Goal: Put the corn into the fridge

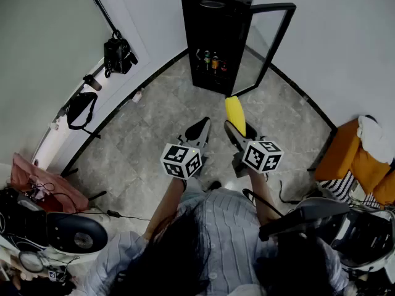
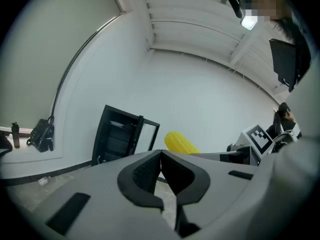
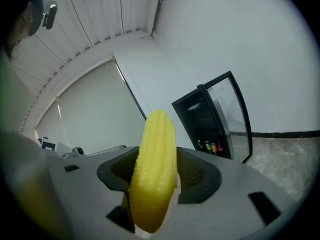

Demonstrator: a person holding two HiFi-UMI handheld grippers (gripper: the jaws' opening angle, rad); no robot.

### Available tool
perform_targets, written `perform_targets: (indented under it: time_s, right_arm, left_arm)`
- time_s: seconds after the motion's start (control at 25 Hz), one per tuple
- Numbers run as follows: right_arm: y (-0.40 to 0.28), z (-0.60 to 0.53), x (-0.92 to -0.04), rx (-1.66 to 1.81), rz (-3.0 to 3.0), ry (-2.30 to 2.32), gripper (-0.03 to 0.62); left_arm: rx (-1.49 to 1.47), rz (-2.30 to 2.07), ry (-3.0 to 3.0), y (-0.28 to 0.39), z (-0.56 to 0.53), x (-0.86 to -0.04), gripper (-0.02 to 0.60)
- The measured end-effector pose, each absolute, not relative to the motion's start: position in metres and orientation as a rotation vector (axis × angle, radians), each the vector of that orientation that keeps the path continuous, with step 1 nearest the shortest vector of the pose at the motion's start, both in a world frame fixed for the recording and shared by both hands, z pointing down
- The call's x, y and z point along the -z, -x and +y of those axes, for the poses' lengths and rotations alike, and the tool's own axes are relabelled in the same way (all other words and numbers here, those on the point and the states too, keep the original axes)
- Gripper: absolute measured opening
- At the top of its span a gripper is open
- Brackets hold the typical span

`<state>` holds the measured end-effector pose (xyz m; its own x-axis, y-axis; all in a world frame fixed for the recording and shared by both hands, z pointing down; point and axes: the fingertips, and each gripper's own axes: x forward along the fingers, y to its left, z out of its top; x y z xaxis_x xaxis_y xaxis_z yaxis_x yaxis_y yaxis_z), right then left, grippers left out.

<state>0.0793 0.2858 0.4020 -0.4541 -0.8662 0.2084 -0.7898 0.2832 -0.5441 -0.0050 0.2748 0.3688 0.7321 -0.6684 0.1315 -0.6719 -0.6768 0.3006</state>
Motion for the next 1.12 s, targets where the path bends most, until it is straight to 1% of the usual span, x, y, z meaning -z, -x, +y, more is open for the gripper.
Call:
perform_targets:
  time_s: [0.16,0.28,0.6,0.92,1.12]
  right_arm:
    - [-0.110,0.268,-0.404,0.926,2.434,1.508,0.236]
    - [-0.120,0.255,-0.410,0.928,2.461,1.498,0.236]
    - [-0.088,0.296,-0.405,0.898,2.446,1.509,0.236]
    - [-0.088,0.286,-0.416,0.944,2.442,1.498,0.236]
    - [-0.087,0.265,-0.422,0.971,2.428,1.507,0.236]
  left_arm:
    - [-0.047,-1.055,-2.598,-0.036,0.255,-0.372,0.008]
    - [-0.066,-1.062,-2.598,-0.052,0.244,-0.375,0.008]
    - [-0.057,-1.057,-2.610,-0.014,0.290,-0.372,0.008]
    - [-0.025,-1.060,-2.561,-0.008,0.275,-0.380,0.009]
    - [-0.054,-1.048,-2.553,-0.007,0.252,-0.389,0.008]
